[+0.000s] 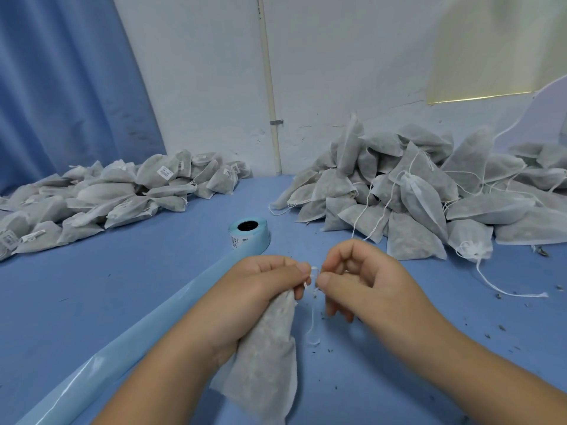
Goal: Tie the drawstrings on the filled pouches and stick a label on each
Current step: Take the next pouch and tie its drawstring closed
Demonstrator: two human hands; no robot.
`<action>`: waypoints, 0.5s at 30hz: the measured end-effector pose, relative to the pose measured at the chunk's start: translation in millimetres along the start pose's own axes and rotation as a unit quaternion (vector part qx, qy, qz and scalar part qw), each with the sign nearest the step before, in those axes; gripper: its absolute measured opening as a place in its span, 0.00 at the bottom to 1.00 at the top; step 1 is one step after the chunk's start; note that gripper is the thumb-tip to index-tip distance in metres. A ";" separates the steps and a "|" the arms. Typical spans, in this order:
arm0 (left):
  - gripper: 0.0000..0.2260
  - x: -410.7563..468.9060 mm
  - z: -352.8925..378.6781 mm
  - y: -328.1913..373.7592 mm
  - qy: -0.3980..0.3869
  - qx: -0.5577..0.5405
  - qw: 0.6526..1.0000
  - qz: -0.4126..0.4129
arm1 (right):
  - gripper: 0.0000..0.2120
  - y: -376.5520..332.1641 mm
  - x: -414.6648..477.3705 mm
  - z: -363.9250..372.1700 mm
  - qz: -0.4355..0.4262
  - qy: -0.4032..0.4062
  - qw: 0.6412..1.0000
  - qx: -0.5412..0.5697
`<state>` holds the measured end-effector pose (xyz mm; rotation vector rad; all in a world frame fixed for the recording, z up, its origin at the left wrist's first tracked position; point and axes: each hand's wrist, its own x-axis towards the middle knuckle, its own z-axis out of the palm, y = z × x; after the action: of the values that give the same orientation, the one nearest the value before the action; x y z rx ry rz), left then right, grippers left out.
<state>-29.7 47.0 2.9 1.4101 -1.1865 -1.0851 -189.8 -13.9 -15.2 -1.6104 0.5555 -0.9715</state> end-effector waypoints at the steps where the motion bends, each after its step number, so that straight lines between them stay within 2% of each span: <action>1: 0.12 -0.1 0.0 -0.1 0.003 -0.001 1.000 0.004 | 0.07 -0.1 -0.3 0.7 0.002 0.000 1.000 0.012; 5: 0.12 0.0 0.7 0.0 0.005 0.006 1.000 0.018 | 0.09 0.3 0.0 3.0 0.027 -0.004 0.999 0.028; 9: 0.16 -0.4 0.8 0.0 0.012 0.043 0.999 0.023 | 0.07 1.7 0.0 4.2 0.035 0.011 0.999 0.014; 15: 0.10 -0.2 3.4 -2.6 0.024 0.105 0.993 0.055 | 0.07 1.0 -0.8 2.6 0.028 0.067 0.996 -0.049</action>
<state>-32.7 47.0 -0.1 1.5020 -1.3579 -0.8645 -188.0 -12.0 -16.5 -1.6147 0.7466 -1.0300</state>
